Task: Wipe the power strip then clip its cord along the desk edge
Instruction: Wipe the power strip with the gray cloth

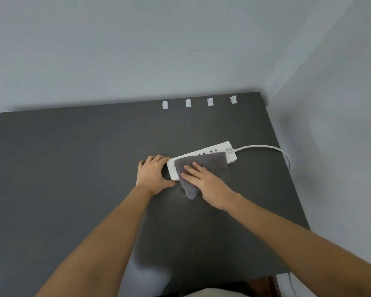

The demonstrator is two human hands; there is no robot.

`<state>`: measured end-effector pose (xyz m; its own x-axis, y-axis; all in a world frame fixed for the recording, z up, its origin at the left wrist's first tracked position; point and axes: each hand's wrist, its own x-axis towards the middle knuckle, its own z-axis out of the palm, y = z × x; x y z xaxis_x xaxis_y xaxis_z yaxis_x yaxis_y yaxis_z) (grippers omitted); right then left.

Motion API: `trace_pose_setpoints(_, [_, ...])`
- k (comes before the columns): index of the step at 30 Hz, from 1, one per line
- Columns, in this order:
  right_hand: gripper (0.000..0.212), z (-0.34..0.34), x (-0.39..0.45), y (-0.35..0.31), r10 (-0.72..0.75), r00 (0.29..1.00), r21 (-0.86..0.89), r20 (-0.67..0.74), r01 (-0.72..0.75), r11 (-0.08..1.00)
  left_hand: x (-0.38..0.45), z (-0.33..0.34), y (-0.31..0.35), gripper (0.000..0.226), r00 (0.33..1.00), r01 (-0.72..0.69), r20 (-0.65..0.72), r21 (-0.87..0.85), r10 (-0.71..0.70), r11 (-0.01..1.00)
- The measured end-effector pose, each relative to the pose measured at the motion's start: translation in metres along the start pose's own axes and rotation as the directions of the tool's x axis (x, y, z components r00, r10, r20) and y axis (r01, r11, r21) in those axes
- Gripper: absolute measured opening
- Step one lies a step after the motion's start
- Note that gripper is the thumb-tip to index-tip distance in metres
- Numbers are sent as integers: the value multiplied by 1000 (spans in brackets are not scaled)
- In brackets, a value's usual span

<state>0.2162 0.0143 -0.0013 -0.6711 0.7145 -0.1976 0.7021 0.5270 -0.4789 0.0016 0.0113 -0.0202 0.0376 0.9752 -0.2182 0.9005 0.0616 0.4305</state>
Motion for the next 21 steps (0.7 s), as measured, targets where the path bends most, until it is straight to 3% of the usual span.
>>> trace_pose_setpoints(2, [77,-4,-13,23,14,998,6,-55,-14,1000,0,0,-1,78,1000,0,-2,-3,0,1000])
trace_pose_setpoints(4, [78,-18,-30,64,151,980,1,-131,-152,988,1,1,-1,78,1000,-2,-2,-9,2,1000])
trace_pose_setpoints(8, [71,-34,-54,102,528,832,26,-173,-532,847,0,1,-1,78,1000,-5,0,-17,5,1000])
trace_pose_setpoints(11, [71,-7,-45,59,563,776,185,-285,-532,827,-1,4,-1,78,1000,6,-13,-30,-7,1000])
trace_pose_setpoints(13, [72,3,-38,24,594,688,344,-416,-485,804,0,4,-1,78,1000,12,-17,-36,-12,999])
trace_pose_setpoints(15, [72,2,-26,15,612,627,388,-482,-473,791,0,4,-1,77,1000,8,-8,-30,-8,1000])
trace_pose_setpoints(18, [66,7,-9,9,565,722,201,-399,-532,823,1,3,0,78,1000,10,-2,-25,-10,1000])
trace_pose_setpoints(21, [56,15,-1,-1,436,848,85,-302,-432,898,0,2,1,78,1000,13,-3,-22,-13,1000])
